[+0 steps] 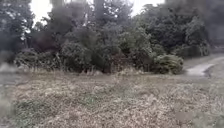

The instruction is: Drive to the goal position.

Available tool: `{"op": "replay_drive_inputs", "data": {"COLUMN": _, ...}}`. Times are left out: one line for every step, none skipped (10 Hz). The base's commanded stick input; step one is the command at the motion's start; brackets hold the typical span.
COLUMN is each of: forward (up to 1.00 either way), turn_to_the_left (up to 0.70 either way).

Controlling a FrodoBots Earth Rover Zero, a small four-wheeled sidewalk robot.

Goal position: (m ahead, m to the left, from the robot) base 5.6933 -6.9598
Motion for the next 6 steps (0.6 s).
{"op": "replay_drive_inputs", "data": {"forward": 0.45, "turn_to_the_left": 0.00}}
{"op": "replay_drive_inputs", "data": {"forward": 0.45, "turn_to_the_left": 0.00}}
{"op": "replay_drive_inputs", "data": {"forward": 0.45, "turn_to_the_left": 0.00}}
{"op": "replay_drive_inputs", "data": {"forward": 0.45, "turn_to_the_left": 0.00}}
{"op": "replay_drive_inputs", "data": {"forward": 0.45, "turn_to_the_left": 0.00}}
{"op": "replay_drive_inputs", "data": {"forward": 0.45, "turn_to_the_left": 0.00}}
